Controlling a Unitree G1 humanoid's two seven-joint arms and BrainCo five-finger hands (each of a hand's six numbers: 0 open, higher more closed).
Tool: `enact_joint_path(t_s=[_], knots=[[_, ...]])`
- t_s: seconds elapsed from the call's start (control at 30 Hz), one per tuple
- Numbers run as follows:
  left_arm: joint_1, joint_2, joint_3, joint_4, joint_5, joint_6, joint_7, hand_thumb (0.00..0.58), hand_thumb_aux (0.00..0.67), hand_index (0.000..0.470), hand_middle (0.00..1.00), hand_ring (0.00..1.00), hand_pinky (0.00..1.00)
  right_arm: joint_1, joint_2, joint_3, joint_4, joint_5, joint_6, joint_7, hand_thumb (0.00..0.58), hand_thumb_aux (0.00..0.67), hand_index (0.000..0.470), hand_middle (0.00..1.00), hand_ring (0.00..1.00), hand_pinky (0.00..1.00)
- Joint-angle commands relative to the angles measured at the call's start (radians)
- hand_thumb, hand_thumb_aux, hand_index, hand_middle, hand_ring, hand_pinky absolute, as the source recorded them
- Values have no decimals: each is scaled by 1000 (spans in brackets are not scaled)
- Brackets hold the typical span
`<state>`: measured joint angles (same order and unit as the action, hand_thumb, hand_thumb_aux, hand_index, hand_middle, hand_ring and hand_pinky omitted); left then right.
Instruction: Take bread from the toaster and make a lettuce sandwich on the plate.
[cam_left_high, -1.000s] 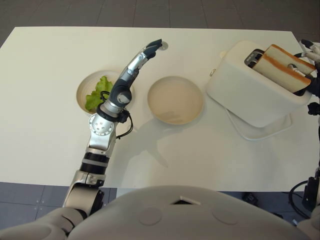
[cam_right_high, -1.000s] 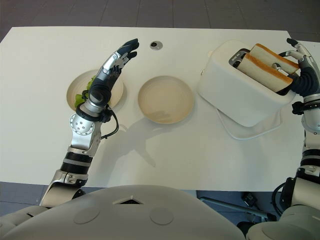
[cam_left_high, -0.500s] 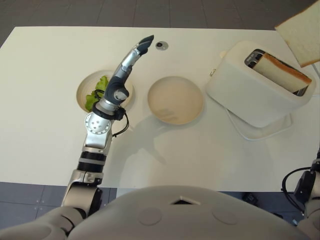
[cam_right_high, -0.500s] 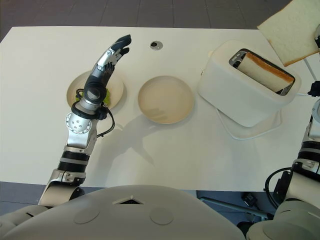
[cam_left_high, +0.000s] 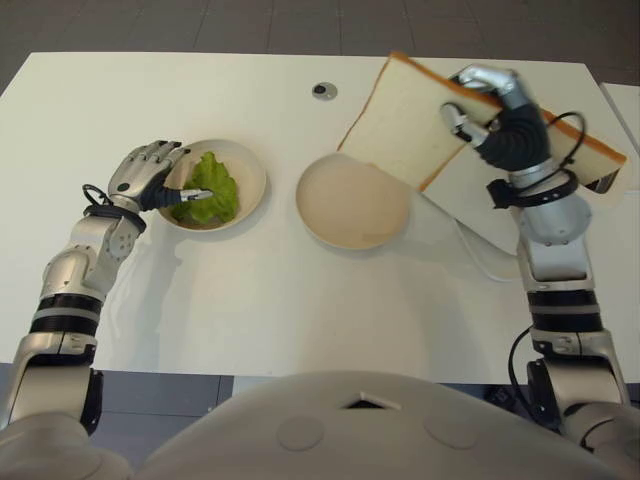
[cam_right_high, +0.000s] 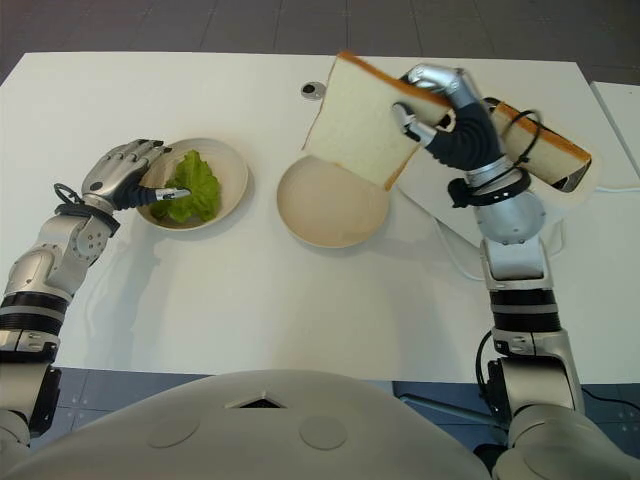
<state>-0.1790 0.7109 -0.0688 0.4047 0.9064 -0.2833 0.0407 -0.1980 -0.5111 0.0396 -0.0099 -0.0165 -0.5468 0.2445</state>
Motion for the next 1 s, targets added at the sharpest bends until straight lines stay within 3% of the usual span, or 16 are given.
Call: enact_joint_path(t_s=[0.03, 0.17, 0.2, 0.23, 0.27, 0.3, 0.33, 0.43, 0.47, 0.53, 0.63, 0.67, 0.7, 0.8, 1.0], knots=[[-20, 6, -68, 32, 22, 31, 10, 0, 0, 0, 0, 0, 0, 4, 34, 96, 122, -125, 14, 35, 580, 670, 470, 1000, 1000, 1000], [-40, 4, -124, 60, 19, 34, 29, 0, 0, 0, 0, 0, 0, -20, 65, 153, 278, -228, -10, 16, 580, 670, 470, 1000, 1000, 1000], [-43, 6, -135, 65, 18, 33, 34, 96, 58, 41, 0, 0, 0, -30, 72, 163, 323, -254, -17, 1, 580, 670, 470, 1000, 1000, 1000], [-47, 8, -144, 68, 15, 31, 40, 261, 173, 122, 0, 0, 0, -40, 77, 171, 364, -275, -24, -12, 580, 670, 470, 1000, 1000, 1000], [-49, 11, -152, 71, 12, 26, 47, 466, 373, 262, 0, 0, 0, -51, 83, 179, 404, -296, -31, -26, 580, 670, 470, 1000, 1000, 1000], [-52, 13, -158, 71, 7, 19, 55, 567, 570, 400, 0, 0, 0, -61, 87, 189, 440, -322, -35, -43, 580, 670, 470, 1000, 1000, 1000], [-54, 15, -163, 69, 2, 9, 63, 580, 670, 470, 0, 0, 0, -68, 90, 198, 466, -340, -38, -51, 580, 670, 470, 1000, 1000, 1000], [-56, 17, -164, 51, -30, -29, 92, 580, 670, 470, 0, 0, 0, -79, 90, 232, 519, -386, -46, -60, 580, 670, 470, 1000, 1000, 1000], [-57, 16, -160, 47, -45, -41, 103, 580, 670, 470, 0, 0, 0, -79, 87, 242, 529, -396, -48, -52, 570, 583, 409, 1000, 1000, 1000], [-58, 12, -153, 35, -70, -62, 120, 580, 670, 470, 0, 0, 0, -71, 78, 266, 539, -407, -52, -24, 552, 523, 367, 1000, 1000, 1000], [-57, 6, -148, 15, -100, -82, 130, 580, 670, 470, 0, 0, 0, -40, 68, 299, 506, -405, -64, 20, 454, 357, 251, 1000, 1000, 1000], [-57, 5, -148, 11, -105, -86, 130, 580, 670, 470, 0, 0, 0, -29, 65, 306, 488, -401, -66, 31, 438, 339, 238, 1000, 1000, 1000], [-57, 4, -149, 9, -112, -90, 131, 580, 670, 470, 0, 0, 0, -19, 61, 310, 467, -394, -67, 42, 355, 252, 177, 1000, 1000, 1000], [-55, 2, -151, 5, -126, -96, 132, 580, 670, 470, 0, 0, 0, 5, 54, 306, 396, -369, -70, 63, 0, 0, 0, 1000, 1000, 1000], [-63, 0, -154, 9, -131, -96, 135, 580, 670, 470, 0, 0, 0, 12, 70, 241, 303, -350, -55, 5, 0, 0, 0, 961, 961, 961]])
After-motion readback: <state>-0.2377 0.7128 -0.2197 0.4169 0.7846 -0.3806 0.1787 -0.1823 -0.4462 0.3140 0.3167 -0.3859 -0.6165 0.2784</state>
